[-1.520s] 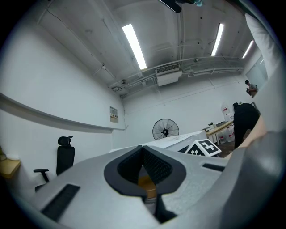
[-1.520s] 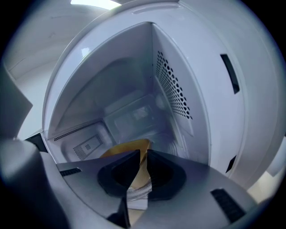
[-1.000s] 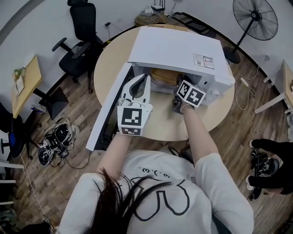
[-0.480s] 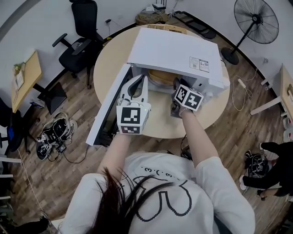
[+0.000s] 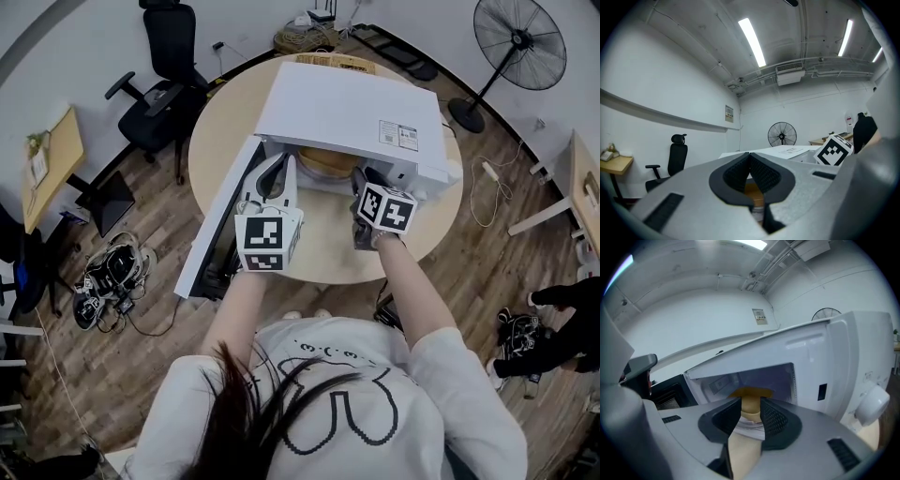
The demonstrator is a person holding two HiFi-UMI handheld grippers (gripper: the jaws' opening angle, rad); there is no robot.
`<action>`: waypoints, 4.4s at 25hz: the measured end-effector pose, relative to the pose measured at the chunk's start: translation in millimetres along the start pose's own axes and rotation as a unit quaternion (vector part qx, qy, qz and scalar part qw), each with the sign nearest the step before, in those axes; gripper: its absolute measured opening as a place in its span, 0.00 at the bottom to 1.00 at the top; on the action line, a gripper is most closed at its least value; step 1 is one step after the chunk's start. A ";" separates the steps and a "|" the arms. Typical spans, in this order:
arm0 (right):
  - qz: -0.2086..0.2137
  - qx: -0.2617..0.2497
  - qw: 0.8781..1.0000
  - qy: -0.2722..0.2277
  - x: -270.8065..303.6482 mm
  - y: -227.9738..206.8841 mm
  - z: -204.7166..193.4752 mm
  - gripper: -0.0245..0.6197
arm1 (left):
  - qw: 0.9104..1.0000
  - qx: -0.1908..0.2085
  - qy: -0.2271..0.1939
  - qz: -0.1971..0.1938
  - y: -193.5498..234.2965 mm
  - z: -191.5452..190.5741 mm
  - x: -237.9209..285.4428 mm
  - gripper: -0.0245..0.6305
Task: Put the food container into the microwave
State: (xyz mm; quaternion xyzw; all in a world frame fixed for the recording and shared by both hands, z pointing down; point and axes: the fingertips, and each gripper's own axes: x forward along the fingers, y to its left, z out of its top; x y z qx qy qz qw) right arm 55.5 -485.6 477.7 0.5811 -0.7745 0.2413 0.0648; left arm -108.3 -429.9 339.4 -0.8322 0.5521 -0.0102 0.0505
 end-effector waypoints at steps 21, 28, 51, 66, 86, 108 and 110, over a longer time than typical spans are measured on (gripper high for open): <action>0.042 -0.079 0.996 -0.009 -41.8 0.7 34.8 0.23 | 0.999 0.020 0.002 -0.029 -5.3 -2.2 12.2 0.05; 0.045 -0.122 0.991 -0.044 -61.3 8.4 62.7 0.23 | 0.999 0.023 -0.003 -0.032 -4.5 1.4 16.8 0.05; 0.006 -0.239 0.955 -0.175 -131.3 33.0 138.6 0.22 | 0.997 0.053 -0.045 -0.028 16.7 41.2 22.1 0.05; 0.006 -0.243 0.937 -0.249 -174.2 43.1 160.6 0.10 | 0.993 0.045 -0.101 -0.037 24.1 82.4 13.2 0.05; -0.030 -0.248 0.929 -0.274 -209.1 44.9 157.2 0.09 | 0.990 0.076 -0.111 -0.047 22.3 93.0 -15.6 0.05; -0.030 -0.257 0.925 -0.278 -204.4 52.6 156.4 0.08 | 0.989 0.082 -0.111 -0.052 22.4 94.9 -13.8 0.05; -0.029 -0.257 0.925 -0.279 -203.4 54.4 156.8 0.08 | 0.989 0.084 -0.112 -0.053 23.0 95.5 -13.8 0.05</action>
